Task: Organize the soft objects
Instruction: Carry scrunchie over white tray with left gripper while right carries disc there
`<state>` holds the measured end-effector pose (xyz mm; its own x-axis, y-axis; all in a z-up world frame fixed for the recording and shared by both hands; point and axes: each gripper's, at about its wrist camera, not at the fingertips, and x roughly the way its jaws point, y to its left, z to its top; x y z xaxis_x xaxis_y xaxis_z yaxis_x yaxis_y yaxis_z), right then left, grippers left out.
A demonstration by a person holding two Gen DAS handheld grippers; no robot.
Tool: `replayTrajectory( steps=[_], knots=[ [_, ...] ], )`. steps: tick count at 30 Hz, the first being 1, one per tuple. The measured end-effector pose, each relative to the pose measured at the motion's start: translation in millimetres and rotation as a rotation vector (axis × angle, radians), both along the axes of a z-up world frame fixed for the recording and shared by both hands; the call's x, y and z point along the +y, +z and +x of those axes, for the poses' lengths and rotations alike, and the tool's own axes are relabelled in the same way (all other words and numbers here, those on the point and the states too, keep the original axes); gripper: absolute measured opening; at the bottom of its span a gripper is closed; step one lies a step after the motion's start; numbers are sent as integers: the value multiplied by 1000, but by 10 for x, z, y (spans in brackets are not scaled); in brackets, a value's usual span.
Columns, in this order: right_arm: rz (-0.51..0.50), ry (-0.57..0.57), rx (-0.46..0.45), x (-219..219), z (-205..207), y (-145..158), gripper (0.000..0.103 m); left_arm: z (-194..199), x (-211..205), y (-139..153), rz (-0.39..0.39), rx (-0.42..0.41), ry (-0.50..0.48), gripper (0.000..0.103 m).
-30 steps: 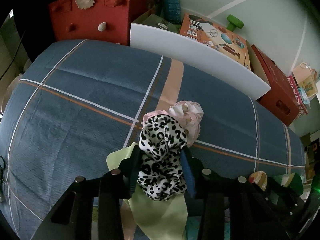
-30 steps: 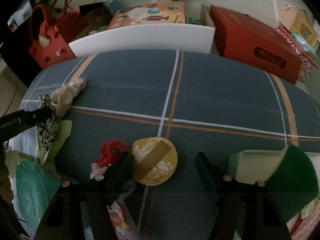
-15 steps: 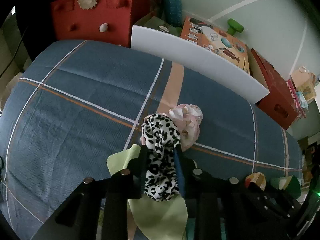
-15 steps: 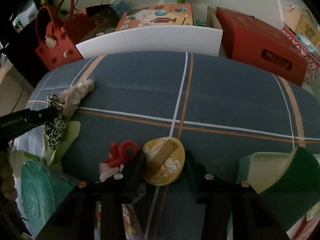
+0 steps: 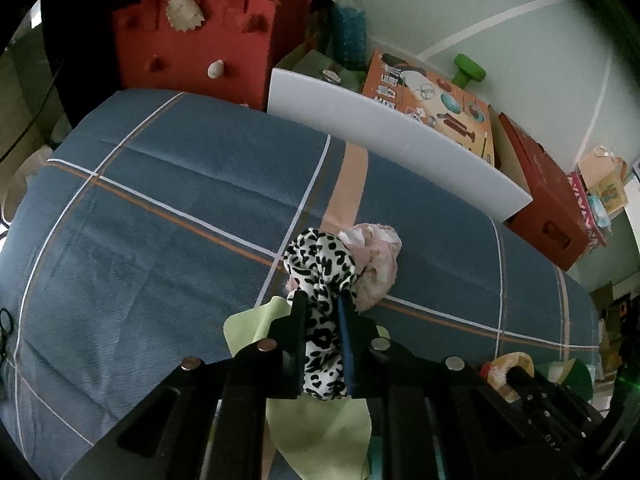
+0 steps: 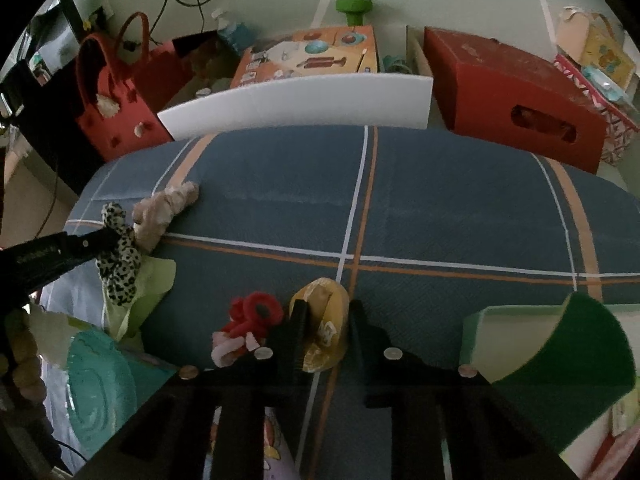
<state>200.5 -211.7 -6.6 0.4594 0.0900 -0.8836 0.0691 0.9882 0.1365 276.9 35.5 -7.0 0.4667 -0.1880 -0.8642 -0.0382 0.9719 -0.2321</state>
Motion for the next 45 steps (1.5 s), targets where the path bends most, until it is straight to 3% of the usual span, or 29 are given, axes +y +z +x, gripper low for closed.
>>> replayTrajectory(
  steps=[8,23,36,45],
  knots=[
    [1,-24,-43,-19,-119,268,21,-119,61,176,-2,-33,7,14],
    [-12,-55,-127,59,-581,855,21,-684,51,868,36,-150,-33,14],
    [6,-136,-141,-47,-1261,878,21,-1234,-260,742,21,-117,-139,14],
    [4,-173,-153,-154,-1552,910,21,-1576,-473,788,50,-153,-200,14]
  ],
)
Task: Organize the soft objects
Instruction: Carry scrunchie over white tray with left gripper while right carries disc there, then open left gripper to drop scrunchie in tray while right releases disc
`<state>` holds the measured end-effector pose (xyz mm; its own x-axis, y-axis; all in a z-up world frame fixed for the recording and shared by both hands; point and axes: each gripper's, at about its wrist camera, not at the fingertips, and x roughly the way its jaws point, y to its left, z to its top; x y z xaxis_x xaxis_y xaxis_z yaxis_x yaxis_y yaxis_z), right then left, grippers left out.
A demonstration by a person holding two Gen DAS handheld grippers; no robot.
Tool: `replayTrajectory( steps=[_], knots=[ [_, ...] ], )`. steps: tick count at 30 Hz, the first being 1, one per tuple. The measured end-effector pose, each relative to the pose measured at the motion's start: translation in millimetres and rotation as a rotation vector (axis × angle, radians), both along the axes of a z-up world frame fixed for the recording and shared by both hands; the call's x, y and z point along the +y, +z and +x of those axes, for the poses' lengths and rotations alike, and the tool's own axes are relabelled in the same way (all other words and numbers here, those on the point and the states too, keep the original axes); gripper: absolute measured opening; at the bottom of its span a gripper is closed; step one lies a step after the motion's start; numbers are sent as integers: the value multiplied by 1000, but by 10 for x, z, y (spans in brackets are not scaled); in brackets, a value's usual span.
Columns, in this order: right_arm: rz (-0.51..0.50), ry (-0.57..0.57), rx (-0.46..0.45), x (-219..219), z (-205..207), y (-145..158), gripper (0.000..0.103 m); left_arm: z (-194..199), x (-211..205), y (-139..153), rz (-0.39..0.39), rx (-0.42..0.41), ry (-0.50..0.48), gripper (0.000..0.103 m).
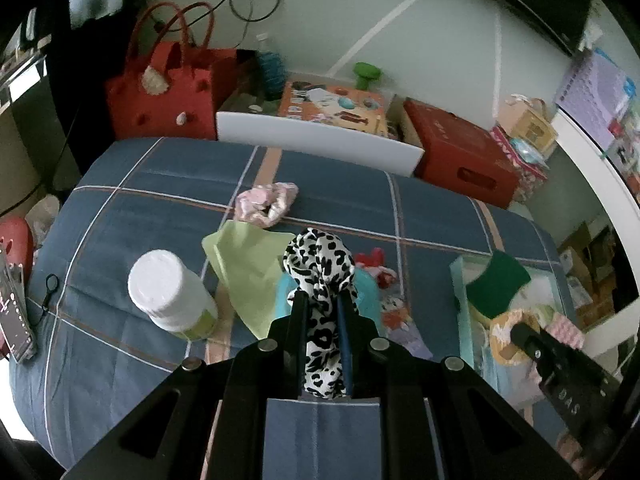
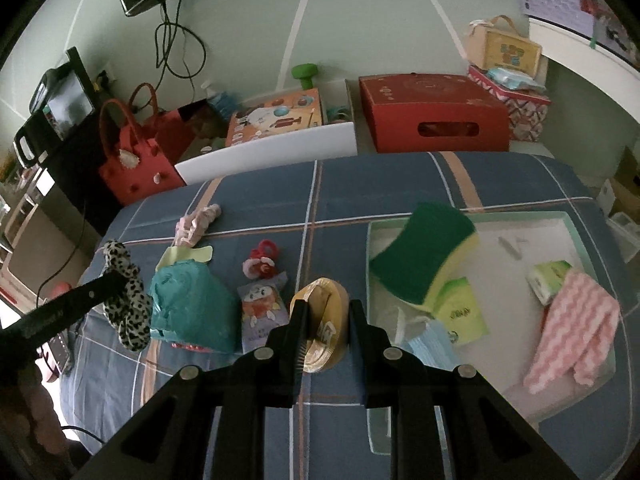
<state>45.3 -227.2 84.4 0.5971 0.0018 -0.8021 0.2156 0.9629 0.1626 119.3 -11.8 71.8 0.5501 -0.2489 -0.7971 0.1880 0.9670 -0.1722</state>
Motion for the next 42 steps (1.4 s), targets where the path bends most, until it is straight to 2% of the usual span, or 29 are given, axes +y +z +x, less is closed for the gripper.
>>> replayTrajectory(
  steps=[6,20,30,40,41,42],
  knots=[
    [8,-55,-26,-239,-103,69,21,-104,-325,33,18,-21,-82,14],
    [22,-340,22,-1277,-464,-75,21,-365,-1464,-107,-12,-9,-393,14],
    [72,-350,52,-1451,-439,-253,21,-437,-2107,-423,6,44,-533,14],
    [85,-374,74,-1559,-421,-368,23,-438,-2391,-700,24,92,-567,16],
    [79,-375,75,-1560,-422,-366,24,-432,-2388,-707,23,98,-563,19],
    [67,-375,78,-1556,-422,-360,24,-425,-2382,-715,18,111,-562,27]
  ],
)
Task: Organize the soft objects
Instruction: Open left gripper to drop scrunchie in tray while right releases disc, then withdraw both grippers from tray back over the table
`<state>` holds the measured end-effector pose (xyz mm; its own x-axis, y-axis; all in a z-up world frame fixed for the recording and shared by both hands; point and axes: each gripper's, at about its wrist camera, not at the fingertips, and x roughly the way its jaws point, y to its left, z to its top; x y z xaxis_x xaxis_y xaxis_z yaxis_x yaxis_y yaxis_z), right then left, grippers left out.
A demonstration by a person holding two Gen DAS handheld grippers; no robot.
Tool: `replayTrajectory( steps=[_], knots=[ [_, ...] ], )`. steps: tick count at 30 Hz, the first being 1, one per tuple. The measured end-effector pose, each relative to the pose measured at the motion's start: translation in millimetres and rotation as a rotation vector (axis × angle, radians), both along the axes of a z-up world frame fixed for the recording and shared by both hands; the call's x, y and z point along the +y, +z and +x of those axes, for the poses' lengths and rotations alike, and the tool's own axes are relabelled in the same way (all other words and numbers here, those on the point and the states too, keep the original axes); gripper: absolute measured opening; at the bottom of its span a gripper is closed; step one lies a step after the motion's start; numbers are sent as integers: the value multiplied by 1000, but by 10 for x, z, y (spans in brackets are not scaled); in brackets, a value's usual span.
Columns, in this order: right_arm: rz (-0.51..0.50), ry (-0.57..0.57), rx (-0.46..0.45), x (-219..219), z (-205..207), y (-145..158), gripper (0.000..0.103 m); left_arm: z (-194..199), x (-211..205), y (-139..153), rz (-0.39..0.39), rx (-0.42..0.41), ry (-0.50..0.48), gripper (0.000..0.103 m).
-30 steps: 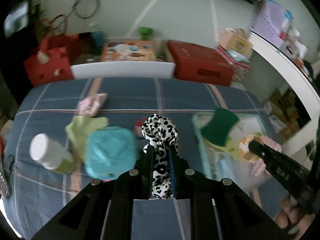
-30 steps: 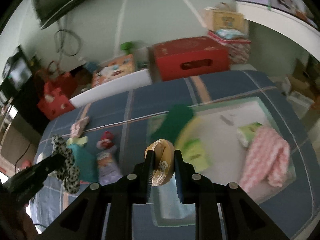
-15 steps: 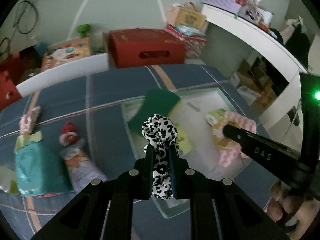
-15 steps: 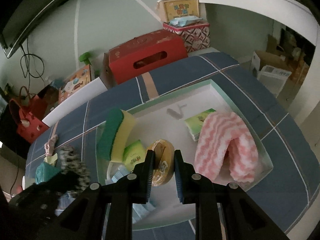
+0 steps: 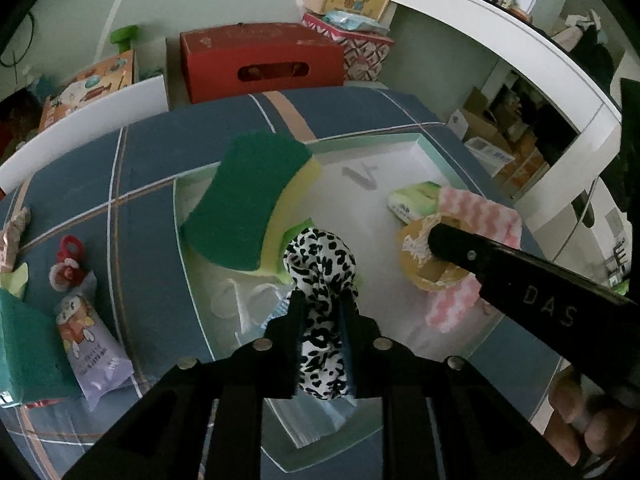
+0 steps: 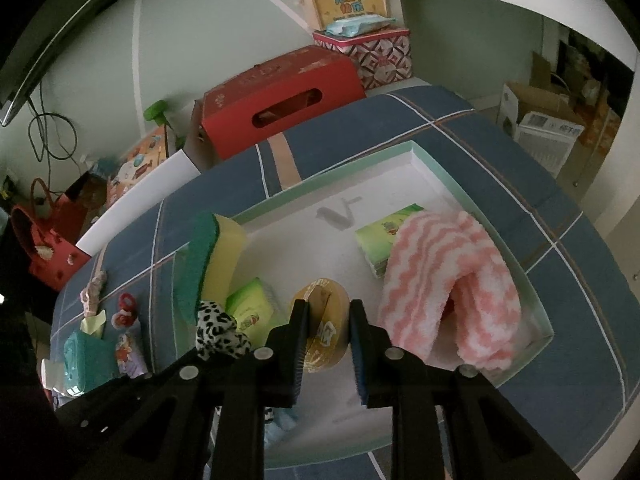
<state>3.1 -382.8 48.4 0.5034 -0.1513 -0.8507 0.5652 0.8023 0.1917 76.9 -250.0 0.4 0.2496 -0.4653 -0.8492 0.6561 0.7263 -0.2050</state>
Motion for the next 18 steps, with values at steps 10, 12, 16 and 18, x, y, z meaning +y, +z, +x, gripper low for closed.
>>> replayTrajectory(
  steps=[10,12,16,18],
  knots=[
    [-27,-8,-5,16,-35,88,33,7,147,127,21,16,41,60],
    [-34,-12,-11,19,-49,125,43,8,210,191,27,4,58,65],
    [-68,-8,-25,59,-79,244,51,53,366,290,42,-19,118,69],
    [-84,1,-26,95,-81,294,53,107,486,331,56,-27,165,70]
  ],
)
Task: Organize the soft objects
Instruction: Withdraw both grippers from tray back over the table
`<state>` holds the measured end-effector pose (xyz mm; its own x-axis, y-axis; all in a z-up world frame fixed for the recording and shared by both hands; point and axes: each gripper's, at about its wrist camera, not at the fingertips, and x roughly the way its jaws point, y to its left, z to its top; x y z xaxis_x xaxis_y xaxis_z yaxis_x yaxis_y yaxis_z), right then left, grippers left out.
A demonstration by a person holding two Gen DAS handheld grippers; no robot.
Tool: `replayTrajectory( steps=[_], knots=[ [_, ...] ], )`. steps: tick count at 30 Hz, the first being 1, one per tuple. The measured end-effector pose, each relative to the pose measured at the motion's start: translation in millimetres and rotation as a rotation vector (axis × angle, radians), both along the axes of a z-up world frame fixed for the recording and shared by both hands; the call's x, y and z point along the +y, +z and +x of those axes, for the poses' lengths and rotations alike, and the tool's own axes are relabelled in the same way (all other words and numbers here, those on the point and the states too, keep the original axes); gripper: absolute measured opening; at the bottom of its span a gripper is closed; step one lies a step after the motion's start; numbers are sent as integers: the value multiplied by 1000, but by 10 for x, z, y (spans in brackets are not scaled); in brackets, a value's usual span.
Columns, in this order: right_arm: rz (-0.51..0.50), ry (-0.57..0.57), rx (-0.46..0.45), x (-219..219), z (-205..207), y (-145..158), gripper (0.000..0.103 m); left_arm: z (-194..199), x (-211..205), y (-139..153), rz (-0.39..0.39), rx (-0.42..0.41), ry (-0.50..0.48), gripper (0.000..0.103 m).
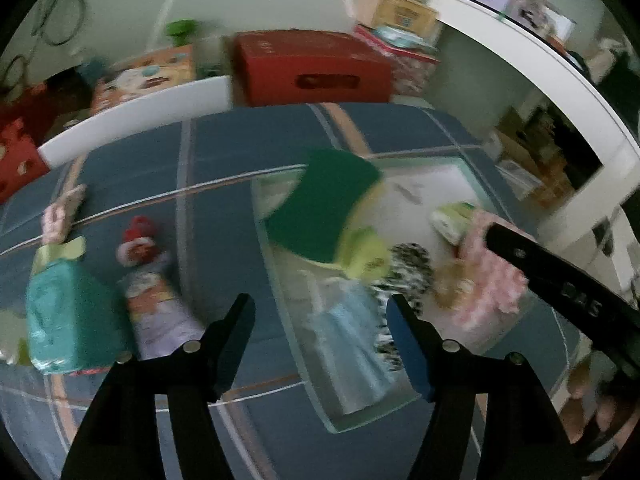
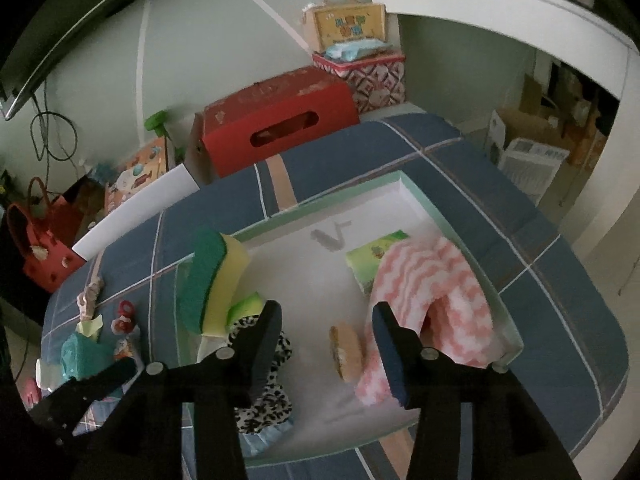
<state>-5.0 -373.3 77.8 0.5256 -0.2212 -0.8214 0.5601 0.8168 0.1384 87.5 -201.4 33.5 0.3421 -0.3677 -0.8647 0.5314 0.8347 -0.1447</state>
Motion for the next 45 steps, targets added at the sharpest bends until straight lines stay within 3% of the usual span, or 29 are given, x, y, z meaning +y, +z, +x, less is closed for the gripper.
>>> replayTrajectory(
  steps=[1,4,12,21,26,45],
  knots=[
    [-6,4,4,16,7,13,57,28,57,13,8,-5,24,70],
    [-36,20,27,79,37,33,62,117,217,27,32,-21,91,87],
    [-70,60,64,227,128,14,70,286,584,-2,67,-23,219,91],
    [-74,129,65,509,283,9,72,339,838,69,61,-30,272,92],
    [-93,194,75,747,402,-19,97,353,1019,115,69,-46,314,99],
    [-97,325,67,1434,694,-44,98,422,2146,330,11,-70,540,99]
  ],
)
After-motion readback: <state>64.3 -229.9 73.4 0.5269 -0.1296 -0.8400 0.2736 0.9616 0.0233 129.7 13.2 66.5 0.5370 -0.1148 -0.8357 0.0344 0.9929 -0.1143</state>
